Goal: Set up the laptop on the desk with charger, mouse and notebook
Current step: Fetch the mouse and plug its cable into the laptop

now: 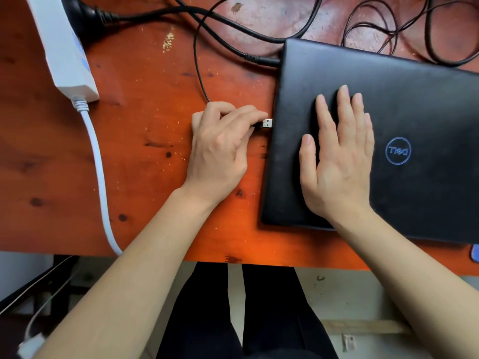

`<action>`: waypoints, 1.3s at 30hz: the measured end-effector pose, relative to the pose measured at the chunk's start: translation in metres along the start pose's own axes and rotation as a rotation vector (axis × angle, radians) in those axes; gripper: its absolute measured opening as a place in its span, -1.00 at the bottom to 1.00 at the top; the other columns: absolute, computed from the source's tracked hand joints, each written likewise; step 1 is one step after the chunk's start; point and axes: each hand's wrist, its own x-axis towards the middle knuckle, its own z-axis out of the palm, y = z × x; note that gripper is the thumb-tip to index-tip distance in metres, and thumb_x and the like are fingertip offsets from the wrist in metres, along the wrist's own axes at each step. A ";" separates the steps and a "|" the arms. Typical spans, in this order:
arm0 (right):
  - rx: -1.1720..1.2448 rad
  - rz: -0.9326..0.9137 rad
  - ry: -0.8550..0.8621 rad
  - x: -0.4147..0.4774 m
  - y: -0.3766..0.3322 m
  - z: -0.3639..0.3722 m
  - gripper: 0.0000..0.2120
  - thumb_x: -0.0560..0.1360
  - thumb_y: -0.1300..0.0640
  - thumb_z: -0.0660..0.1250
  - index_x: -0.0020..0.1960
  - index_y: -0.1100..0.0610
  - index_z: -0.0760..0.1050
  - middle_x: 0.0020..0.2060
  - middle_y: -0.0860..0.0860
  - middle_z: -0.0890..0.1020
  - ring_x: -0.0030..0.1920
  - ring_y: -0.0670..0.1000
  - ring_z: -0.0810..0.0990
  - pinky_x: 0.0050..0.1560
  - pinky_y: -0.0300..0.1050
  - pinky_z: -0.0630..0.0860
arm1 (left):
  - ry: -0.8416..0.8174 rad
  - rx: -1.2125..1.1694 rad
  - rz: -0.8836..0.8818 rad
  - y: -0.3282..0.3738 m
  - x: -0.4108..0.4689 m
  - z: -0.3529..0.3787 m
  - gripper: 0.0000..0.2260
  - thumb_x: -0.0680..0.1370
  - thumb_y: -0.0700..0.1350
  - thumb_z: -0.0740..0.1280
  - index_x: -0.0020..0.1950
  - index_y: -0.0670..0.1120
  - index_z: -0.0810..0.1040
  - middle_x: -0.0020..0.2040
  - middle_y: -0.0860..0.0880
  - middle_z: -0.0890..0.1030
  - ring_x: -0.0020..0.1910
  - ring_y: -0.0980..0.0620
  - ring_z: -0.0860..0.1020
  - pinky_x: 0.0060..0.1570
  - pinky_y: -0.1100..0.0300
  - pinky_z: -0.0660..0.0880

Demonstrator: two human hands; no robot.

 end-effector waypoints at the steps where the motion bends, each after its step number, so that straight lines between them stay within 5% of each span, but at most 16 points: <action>1: 0.002 0.001 0.003 0.000 0.000 0.000 -0.48 0.67 -0.01 0.07 0.58 0.15 0.24 0.59 0.21 0.17 0.61 0.23 0.08 0.60 0.15 -0.01 | -0.005 -0.009 0.013 -0.001 0.000 -0.001 -0.78 0.57 -0.28 0.34 0.16 -0.10 0.66 0.11 0.08 0.66 0.01 -0.06 0.52 0.00 -0.02 0.39; 18: 0.003 0.012 0.006 0.000 -0.004 -0.003 -0.48 0.65 0.01 0.10 0.57 0.16 0.27 0.58 0.21 0.20 0.60 0.25 0.12 0.58 0.18 0.04 | -0.014 -0.049 0.098 -0.008 -0.004 0.000 -0.81 0.60 -0.29 0.31 0.16 -0.18 0.66 0.11 -0.02 0.68 -0.02 -0.17 0.53 -0.03 -0.12 0.52; 27: -0.003 0.011 0.011 0.000 -0.004 -0.003 -0.48 0.65 0.01 0.09 0.57 0.16 0.26 0.58 0.22 0.20 0.60 0.25 0.12 0.58 0.17 0.04 | -0.016 -0.128 0.096 0.009 0.000 0.000 -0.74 0.51 -0.38 0.34 0.19 -0.29 0.61 -0.08 -0.06 0.59 -0.01 -0.19 0.57 0.04 -0.06 0.55; 32: 0.006 0.014 0.008 0.000 -0.004 -0.003 -0.48 0.65 0.01 0.09 0.57 0.15 0.26 0.58 0.21 0.20 0.60 0.24 0.11 0.58 0.18 0.04 | 0.014 -0.097 0.046 0.007 -0.003 0.002 -0.74 0.52 -0.33 0.36 0.21 -0.26 0.60 -0.02 -0.08 0.64 0.01 -0.15 0.53 0.08 0.19 0.45; 39: 0.023 0.016 0.009 0.000 -0.004 -0.003 -0.48 0.65 0.01 0.10 0.57 0.15 0.27 0.58 0.21 0.21 0.60 0.25 0.12 0.59 0.17 0.03 | 0.244 0.114 -0.220 0.009 -0.010 0.002 -0.75 0.52 -0.20 0.34 0.17 -0.18 0.63 0.00 -0.19 0.56 0.00 -0.19 0.49 0.03 -0.04 0.46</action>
